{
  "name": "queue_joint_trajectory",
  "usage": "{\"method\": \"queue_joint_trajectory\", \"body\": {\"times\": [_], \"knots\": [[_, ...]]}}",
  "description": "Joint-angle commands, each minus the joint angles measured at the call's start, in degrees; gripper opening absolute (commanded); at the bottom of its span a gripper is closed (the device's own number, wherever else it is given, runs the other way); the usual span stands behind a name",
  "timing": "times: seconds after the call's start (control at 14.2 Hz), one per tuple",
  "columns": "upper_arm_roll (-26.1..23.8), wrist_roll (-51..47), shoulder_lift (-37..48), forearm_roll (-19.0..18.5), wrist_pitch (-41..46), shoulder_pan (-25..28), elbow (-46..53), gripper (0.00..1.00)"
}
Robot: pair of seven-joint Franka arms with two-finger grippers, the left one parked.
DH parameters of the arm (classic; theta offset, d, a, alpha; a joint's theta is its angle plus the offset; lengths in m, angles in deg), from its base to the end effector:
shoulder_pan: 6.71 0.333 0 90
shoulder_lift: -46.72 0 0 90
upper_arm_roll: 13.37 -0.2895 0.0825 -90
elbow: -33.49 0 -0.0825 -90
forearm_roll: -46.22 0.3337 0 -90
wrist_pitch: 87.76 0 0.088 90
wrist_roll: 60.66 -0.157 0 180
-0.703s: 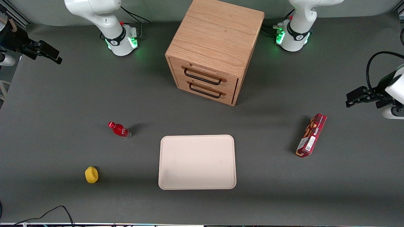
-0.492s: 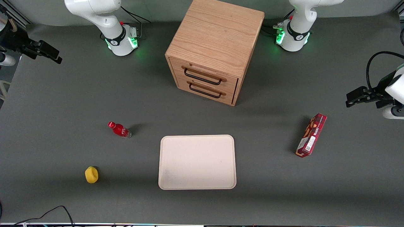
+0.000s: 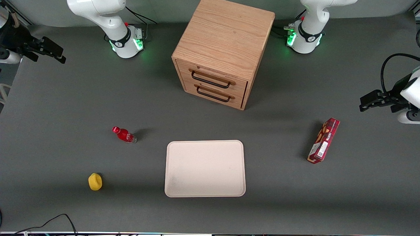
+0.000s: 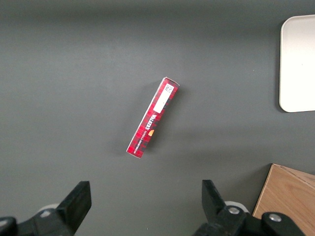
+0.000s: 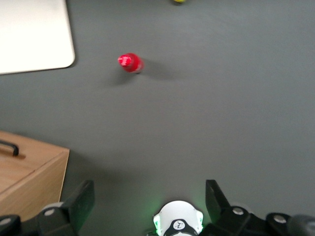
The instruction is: Open upper drawer
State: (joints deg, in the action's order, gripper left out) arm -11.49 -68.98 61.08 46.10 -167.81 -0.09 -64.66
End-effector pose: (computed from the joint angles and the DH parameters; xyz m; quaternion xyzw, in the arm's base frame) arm 0.4073 0.0317 0.5896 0.9990 -0.0307 -0.0328 0.0007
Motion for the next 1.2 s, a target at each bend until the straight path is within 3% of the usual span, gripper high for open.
{"method": "queue_joint_trajectory", "body": {"times": [0.0,0.28,0.49,0.56,0.7,1.12], "knots": [[-1.5,6.7,-2.5,4.3,1.7,0.4,2.9,1.00],[-9.3,13.3,-7.4,10.7,1.5,0.4,5.4,1.00],[-12.9,21.4,-13.6,20.1,-0.7,0.4,6.6,1.00],[-14.3,25.1,-16.1,21.7,-0.8,0.4,7.7,1.00],[-17.5,30.1,-21.3,22.0,-1.2,0.4,10.4,1.00],[-26.6,30.1,-33.9,24.2,-9.7,1.5,13.7,1.00]]}}
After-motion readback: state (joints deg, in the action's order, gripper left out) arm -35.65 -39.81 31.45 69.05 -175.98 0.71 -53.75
